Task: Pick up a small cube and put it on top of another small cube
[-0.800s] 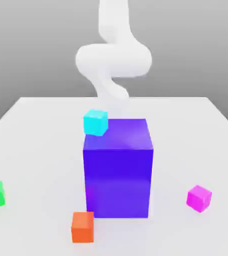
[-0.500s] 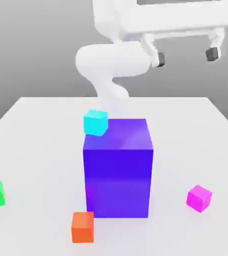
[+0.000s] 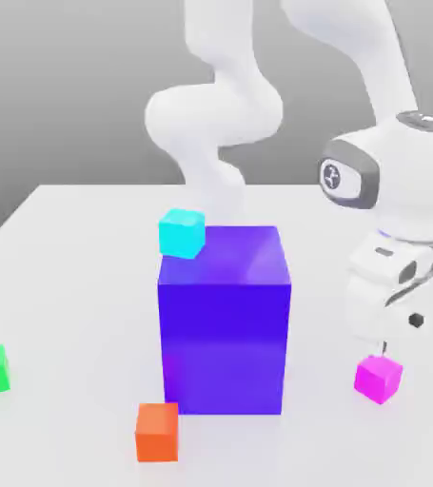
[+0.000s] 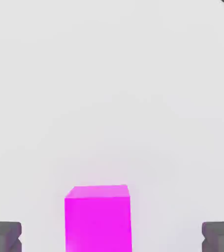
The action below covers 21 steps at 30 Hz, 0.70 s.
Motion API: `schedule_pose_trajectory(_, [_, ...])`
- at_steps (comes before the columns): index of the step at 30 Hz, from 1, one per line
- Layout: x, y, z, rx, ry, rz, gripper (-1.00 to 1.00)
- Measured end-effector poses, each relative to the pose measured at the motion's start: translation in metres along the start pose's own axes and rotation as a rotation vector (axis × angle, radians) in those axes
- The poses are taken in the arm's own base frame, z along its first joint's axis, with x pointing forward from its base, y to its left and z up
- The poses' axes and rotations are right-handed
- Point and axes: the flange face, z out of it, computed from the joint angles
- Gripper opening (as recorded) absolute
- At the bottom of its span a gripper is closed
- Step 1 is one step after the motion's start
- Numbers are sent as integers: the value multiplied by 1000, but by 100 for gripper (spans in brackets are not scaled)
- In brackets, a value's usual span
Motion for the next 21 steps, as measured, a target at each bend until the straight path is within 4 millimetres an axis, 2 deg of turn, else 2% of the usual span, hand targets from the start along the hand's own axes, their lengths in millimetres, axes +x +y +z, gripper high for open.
schedule_pose_trajectory(4, [-3, 1, 44, -4, -5, -4, 0])
schedule_pose_trajectory(5, [-3, 1, 51, -4, -5, -4, -100])
schedule_pose_trajectory(12, [-4, 1, 51, -5, -5, -4, -100])
schedule_pose_trajectory(18, [-2, 0, -3, -6, -5, -4, -100])
schedule_pose_trajectory(19, [8, 3, -8, -11, -10, 7, -100])
schedule_pose_trajectory(21, [37, 25, -12, -20, -21, 49, -100])
